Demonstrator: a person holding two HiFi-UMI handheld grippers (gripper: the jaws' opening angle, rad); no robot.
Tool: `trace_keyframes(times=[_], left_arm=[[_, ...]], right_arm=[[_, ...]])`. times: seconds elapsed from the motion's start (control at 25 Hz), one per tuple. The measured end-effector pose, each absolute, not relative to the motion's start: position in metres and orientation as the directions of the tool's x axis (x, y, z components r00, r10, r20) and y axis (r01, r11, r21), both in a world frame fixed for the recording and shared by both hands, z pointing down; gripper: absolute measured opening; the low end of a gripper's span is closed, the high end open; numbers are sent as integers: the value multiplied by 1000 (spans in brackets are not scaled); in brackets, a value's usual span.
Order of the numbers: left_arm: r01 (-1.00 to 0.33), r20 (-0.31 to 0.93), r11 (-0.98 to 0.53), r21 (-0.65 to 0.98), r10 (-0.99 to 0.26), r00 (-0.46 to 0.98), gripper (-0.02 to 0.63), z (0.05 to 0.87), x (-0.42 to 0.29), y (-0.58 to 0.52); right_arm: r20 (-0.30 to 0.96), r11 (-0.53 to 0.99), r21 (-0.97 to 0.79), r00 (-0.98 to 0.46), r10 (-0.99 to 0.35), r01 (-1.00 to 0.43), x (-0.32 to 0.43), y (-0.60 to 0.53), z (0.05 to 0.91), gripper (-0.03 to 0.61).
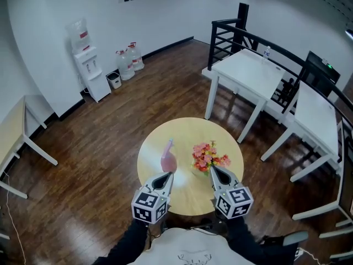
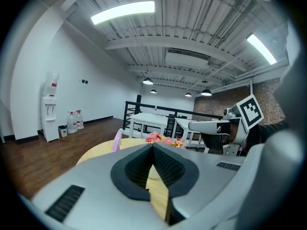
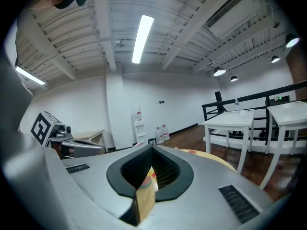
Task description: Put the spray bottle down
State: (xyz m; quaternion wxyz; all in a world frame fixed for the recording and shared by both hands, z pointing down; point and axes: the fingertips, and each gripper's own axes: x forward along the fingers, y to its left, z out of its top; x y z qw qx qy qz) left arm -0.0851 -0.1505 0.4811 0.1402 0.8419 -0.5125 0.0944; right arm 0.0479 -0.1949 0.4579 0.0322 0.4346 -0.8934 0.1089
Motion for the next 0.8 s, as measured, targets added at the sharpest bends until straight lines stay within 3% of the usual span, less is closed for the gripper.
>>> trace_keyframes(times=[0.8], left_arm=[[-878,328,-460,133,-815,477,-13,486,-74,-141]], right_arm=[[175,587,-165,-609,-773,-792,52,-188,462,-31]])
